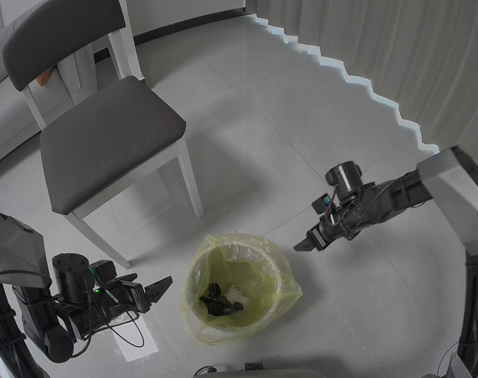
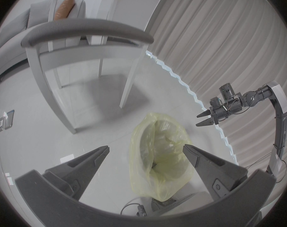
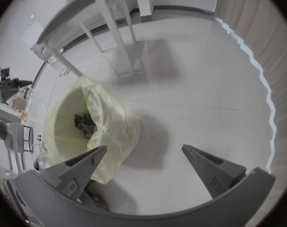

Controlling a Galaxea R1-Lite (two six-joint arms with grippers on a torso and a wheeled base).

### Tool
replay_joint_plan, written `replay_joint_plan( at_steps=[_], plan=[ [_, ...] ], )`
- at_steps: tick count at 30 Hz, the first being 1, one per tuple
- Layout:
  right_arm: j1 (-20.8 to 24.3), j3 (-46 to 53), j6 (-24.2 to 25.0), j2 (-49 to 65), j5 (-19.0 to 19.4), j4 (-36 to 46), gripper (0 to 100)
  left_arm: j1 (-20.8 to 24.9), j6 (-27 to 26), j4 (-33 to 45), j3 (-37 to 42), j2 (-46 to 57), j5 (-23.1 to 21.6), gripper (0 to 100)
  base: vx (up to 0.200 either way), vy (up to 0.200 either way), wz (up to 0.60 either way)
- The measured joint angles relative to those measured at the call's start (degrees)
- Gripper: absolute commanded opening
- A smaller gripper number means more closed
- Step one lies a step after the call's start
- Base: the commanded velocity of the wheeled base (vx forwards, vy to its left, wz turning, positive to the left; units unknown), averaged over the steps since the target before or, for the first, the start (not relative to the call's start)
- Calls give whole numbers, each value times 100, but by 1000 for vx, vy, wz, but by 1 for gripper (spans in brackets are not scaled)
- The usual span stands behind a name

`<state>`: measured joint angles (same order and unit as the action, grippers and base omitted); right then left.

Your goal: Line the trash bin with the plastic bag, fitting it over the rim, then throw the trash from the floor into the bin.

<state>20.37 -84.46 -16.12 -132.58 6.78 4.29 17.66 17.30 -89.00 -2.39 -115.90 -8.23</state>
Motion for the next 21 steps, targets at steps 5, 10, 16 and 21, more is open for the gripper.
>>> replay_joint_plan(
  at_steps=[5, 10, 16, 21],
  plan=[
    [-69, 441, 126, 1130, -49, -50, 100, -15, -138, 40, 88, 571, -28, 100, 0, 0, 0],
    [-56, 955, 433, 2492, -297, -79, 100, -44, -288, 514, 129, 1349, -46, 100, 0, 0, 0],
    [2, 1737, 756, 4176, -731, -95, 100, -210, -482, 1409, 127, 2420, -66, 100, 0, 0, 0],
    [-113, 2537, 890, 5591, -935, -88, 100, -480, -639, 2633, -94, 3356, -77, 100, 0, 0, 0]
  ],
)
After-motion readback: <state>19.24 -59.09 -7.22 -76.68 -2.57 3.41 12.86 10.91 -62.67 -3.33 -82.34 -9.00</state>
